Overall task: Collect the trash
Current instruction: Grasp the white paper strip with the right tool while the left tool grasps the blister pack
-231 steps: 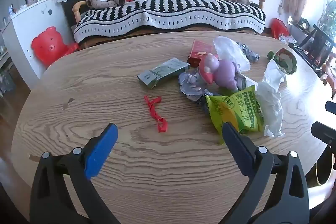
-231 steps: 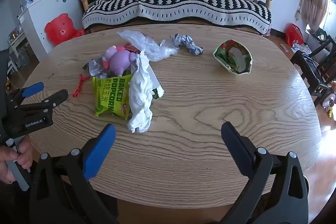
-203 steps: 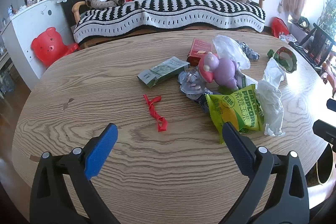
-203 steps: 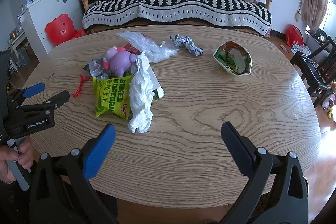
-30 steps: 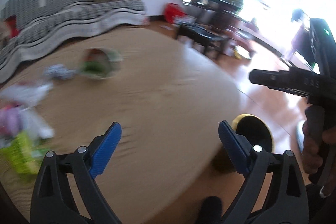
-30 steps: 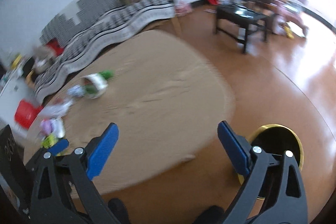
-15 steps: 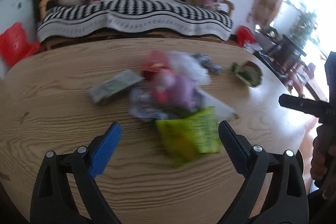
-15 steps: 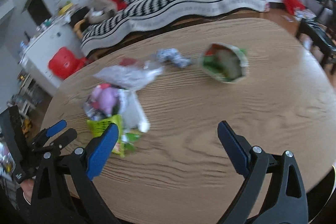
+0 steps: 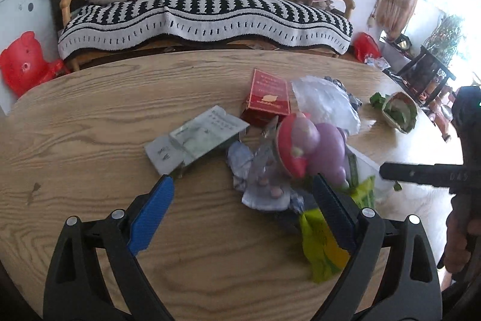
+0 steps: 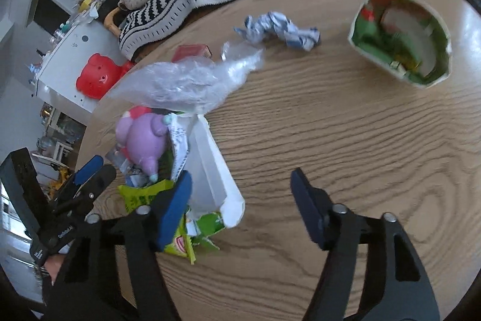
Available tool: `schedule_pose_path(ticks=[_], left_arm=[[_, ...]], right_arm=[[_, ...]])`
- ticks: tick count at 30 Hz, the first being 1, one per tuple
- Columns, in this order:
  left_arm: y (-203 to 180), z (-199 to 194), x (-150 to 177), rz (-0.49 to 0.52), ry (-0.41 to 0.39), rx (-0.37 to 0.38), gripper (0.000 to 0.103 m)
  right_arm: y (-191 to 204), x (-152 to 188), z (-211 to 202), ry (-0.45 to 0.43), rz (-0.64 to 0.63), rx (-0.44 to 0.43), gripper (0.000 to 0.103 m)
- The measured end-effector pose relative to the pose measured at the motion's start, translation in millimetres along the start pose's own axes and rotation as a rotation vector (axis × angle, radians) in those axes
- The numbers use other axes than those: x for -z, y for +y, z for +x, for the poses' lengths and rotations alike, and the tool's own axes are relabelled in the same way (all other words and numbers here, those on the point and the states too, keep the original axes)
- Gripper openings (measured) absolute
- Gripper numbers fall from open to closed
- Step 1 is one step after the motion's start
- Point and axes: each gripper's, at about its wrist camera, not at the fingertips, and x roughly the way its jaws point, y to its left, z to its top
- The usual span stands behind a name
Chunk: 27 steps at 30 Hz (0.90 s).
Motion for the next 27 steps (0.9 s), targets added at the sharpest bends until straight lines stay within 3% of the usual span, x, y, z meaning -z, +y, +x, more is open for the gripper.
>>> schedule_pose_path(ticks=[6, 8, 10, 11, 13, 15, 27], left_arm=[[6.2, 15.2, 0.1, 0.003, 0.028, 0.031, 0.065], [4.5, 16.2, 1.1, 0.02, 0.031, 0.035, 0.051], [2.1, 15.4, 2.4, 0.026, 0.029, 0.052, 0.029], [0.6, 13.7, 2.9, 0.029, 0.024, 0.053, 0.028], [-1.2, 10.8, 3.2, 0.042, 0.019, 0.042, 0.011], [-1.6, 7.7, 4.2, 0.041, 0.024, 0.036, 0.004], [0.8, -40.8, -5.9, -0.007, -0.092, -0.021, 0.003]], right_arm=[[2.1, 2.6, 12.6, 0.054, 0.018, -0.095, 0.049], [4.8, 3.4, 16.1, 0.069, 0.02, -0.121, 0.039], [6.5, 5.3, 14.4, 0.072, 0.024, -0.147, 0.033], [9.0, 5.7, 11.5, 0.068, 0.02, -0.159, 0.028], [12.4, 6.5, 4.9, 0.051, 0.007, -0.16, 0.024], [15.4, 5.3, -3.1, 0.03, -0.005, -0.147, 0.02], [17.9, 16.2, -61.5, -0.106, -0.062, -0.141, 0.018]])
